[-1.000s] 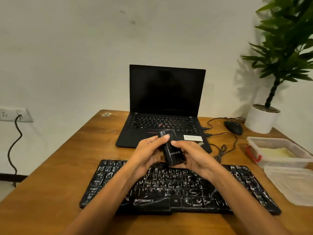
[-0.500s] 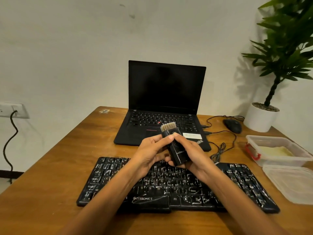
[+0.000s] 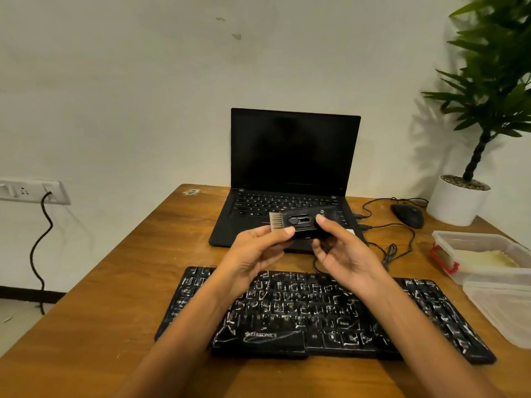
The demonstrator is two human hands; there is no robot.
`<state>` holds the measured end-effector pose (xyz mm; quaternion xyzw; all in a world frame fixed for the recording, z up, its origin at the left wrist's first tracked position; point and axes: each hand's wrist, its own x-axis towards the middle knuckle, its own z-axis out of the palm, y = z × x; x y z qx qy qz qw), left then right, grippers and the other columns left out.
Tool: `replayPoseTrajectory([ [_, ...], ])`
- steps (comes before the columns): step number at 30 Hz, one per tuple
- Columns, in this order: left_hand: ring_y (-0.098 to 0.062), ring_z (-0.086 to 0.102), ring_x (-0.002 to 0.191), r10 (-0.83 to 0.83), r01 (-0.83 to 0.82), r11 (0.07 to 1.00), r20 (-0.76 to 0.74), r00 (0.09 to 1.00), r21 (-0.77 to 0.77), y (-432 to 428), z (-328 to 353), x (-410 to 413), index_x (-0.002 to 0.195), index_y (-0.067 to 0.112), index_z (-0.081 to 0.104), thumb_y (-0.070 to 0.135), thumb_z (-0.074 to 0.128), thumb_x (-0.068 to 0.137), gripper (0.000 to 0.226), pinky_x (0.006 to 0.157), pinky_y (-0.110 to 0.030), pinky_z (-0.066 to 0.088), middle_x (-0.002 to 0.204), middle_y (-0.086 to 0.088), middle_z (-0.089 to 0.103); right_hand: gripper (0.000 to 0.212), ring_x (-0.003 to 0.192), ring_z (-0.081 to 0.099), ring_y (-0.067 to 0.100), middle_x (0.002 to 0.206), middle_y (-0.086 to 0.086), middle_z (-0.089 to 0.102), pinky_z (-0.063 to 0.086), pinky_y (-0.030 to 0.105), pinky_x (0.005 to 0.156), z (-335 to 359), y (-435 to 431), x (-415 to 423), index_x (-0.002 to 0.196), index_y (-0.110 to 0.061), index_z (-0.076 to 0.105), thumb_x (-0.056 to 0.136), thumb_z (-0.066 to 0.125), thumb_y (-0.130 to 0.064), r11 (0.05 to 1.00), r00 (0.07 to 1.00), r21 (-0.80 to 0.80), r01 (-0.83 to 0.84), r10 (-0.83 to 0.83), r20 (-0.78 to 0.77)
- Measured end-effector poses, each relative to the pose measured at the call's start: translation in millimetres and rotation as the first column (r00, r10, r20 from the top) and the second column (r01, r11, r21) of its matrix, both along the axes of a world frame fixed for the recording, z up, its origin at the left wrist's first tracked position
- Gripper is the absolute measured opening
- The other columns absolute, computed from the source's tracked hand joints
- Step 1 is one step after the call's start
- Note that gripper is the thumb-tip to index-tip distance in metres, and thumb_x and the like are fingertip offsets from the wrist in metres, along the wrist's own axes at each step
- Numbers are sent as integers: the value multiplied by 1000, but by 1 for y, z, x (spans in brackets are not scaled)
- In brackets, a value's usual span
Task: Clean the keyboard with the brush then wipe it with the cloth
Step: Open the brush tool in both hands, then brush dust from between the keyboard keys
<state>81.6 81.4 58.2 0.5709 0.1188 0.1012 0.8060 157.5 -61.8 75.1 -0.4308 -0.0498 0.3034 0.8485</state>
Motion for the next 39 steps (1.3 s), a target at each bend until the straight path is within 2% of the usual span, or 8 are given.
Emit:
replayPoseTrajectory([
  [8,-7,60,96,161,-95,875,-100,982,474,75,5,-58,102,25,65,36,74,63,42,92,-28,44,98,10,68,29,92,58,17,89,6,68,45,24,71,-3,45,-18,87,-11,63,59,71,-15,993,992,-104,-49,61,114],
  [12,-4,57,97,103,119,744,-289,952,658,133,-1,-85,112,26,57,37,77,65,52,76,-18,43,106,8,62,28,86,64,16,85,4,71,49,27,77,-7,60,-20,89,-13,63,63,71,-20,984,971,-152,-94,124,205],
  [16,-10,58,102,-39,323,706,-421,906,630,139,-9,-83,115,23,56,20,70,78,40,80,-21,49,111,5,62,36,94,67,18,99,4,71,52,32,79,-8,62,-26,105,-14,59,72,68,-24,961,893,-237,-144,229,387],
  [23,-7,60,82,-135,359,807,-445,885,469,164,-24,-78,112,13,64,5,64,80,32,69,-15,49,97,2,64,47,101,61,15,103,0,67,49,40,92,-10,127,-48,100,-22,64,57,75,-39,889,634,-457,-40,376,675],
  [29,-13,67,91,-161,334,883,-456,875,330,170,-28,-72,108,1,64,-6,62,78,31,81,-20,53,103,-5,70,25,79,58,-9,87,-10,64,43,7,71,-16,144,-50,93,-24,62,71,73,-25,844,451,-530,-84,506,735],
  [32,-11,68,86,-161,324,892,-449,879,314,171,-28,-70,111,2,64,-7,62,77,35,75,-17,53,98,-4,71,29,78,58,-6,85,-11,63,41,8,71,-5,135,-39,92,-24,62,66,71,-36,761,335,-646,-54,624,706],
  [36,-12,68,85,-166,312,908,-445,880,279,171,-29,-70,109,0,64,-9,62,76,34,73,-17,53,98,-5,71,28,82,61,4,88,-2,66,47,16,74,3,138,-30,93,-19,63,70,73,-33,791,320,-612,12,577,752],
  [39,-16,66,96,-165,321,899,-447,879,299,171,-29,-70,100,3,67,-10,62,76,29,79,-21,54,102,-7,70,25,78,57,-7,86,-7,62,43,8,70,-11,152,-47,87,-27,59,69,75,-34,817,309,-575,-45,559,770],
])
